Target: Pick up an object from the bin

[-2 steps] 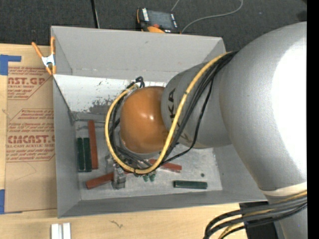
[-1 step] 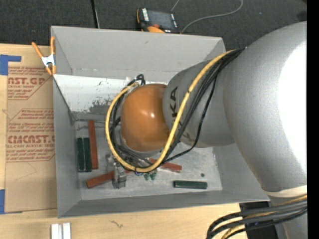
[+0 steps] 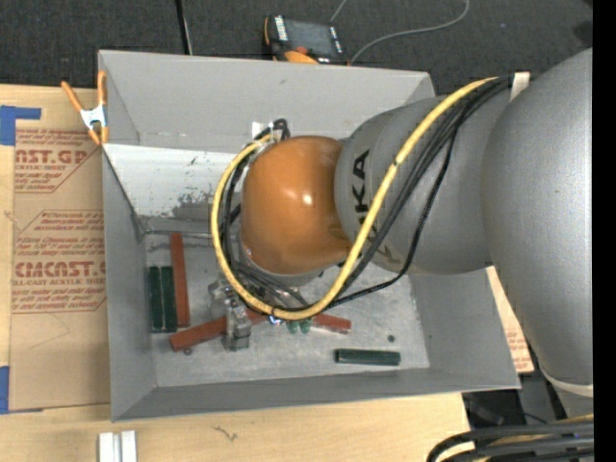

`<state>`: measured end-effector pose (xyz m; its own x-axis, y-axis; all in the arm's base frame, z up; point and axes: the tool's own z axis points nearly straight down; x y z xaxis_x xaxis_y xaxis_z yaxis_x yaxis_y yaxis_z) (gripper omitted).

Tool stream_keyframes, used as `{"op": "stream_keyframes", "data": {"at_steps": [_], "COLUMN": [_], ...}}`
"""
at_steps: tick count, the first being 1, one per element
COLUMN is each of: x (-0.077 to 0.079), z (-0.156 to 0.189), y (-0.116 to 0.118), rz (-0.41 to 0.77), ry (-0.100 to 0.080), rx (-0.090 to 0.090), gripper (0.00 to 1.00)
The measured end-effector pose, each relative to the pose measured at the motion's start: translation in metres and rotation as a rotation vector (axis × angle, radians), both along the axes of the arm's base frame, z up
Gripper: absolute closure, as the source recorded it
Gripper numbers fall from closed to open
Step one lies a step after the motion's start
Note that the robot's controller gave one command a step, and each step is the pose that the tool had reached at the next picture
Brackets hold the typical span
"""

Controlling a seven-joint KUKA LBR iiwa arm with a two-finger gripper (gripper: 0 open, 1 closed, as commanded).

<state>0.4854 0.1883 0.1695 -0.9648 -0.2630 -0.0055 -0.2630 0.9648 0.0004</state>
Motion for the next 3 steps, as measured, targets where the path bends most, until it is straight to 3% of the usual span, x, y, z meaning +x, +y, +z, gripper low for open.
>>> {"op": "stream_keyframes", "data": {"at_steps": [3], "x": [0.001], "z": [0.024], "y": [0.001], "rz": [-0.001], "ry": [0.004], "rx": [-0.001], "gripper": [1.0]}}
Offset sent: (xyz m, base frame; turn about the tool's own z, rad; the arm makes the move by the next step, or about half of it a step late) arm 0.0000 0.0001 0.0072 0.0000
